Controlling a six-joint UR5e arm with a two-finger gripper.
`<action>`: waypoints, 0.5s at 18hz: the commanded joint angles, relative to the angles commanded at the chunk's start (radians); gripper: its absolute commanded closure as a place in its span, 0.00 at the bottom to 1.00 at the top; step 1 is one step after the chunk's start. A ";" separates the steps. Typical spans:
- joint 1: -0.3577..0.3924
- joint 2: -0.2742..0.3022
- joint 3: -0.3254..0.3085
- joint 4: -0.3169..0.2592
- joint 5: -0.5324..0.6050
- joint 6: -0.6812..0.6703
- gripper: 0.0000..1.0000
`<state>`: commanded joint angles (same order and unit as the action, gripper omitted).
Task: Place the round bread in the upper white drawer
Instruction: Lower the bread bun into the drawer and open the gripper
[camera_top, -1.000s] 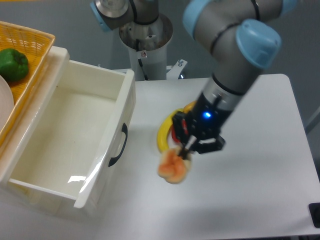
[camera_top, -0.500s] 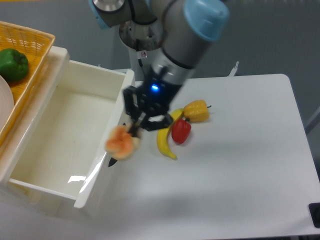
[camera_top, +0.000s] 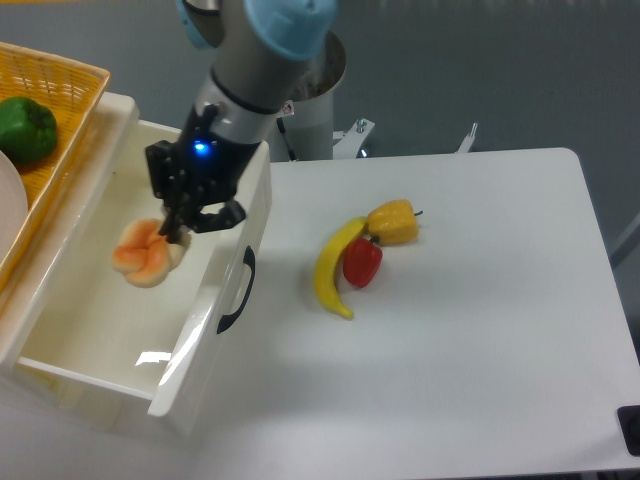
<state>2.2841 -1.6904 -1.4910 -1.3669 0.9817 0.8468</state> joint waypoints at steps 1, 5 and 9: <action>-0.002 0.000 -0.002 0.002 0.000 0.005 0.79; -0.008 -0.002 -0.003 0.017 0.003 0.003 0.59; -0.008 -0.002 -0.003 0.023 0.011 0.000 0.00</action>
<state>2.2764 -1.6920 -1.4941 -1.3438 0.9924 0.8468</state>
